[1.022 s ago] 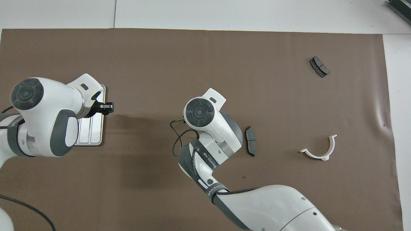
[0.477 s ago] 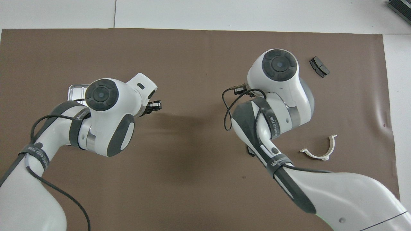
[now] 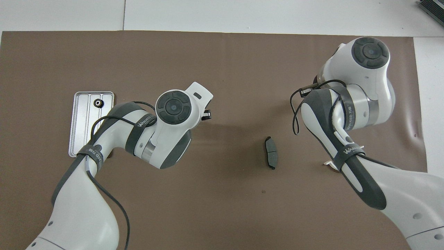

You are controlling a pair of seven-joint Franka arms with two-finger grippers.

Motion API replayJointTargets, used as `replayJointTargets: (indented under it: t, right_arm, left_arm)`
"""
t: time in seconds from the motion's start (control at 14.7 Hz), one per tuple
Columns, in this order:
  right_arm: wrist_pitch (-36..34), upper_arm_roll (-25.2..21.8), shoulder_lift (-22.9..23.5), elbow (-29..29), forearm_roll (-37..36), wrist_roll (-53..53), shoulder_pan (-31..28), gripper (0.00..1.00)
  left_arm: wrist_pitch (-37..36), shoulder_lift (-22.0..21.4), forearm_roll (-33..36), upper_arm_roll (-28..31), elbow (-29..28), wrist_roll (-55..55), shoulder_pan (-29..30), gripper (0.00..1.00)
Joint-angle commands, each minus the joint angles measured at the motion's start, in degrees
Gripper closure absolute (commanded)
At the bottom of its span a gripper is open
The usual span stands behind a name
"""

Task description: Place bearing gear from tray to pile

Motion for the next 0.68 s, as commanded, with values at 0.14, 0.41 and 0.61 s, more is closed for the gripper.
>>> replayJointTargets:
  t: [0.14,0.41,0.61]
  right_arm:
    - [10.03,1.06,4.46,-1.26,3.07,-1.00,-2.31,1.00]
    - [12.24,1.06,5.61,-2.84,3.16,-0.65,-1.96,0.97]
    - [14.18,1.06,5.61,-4.16,3.16,-0.48,-1.87,0.34]
  left_arm:
    - [1.36,1.39,1.63,0.69,-0.09,-1.25,-2.75,0.91]
    - [2.25,1.04,1.10,0.60,-1.15,-1.07,-2.84,0.28]
    - [1.73,0.69,1.10,0.69,-0.98,-1.42,-2.31,0.14]
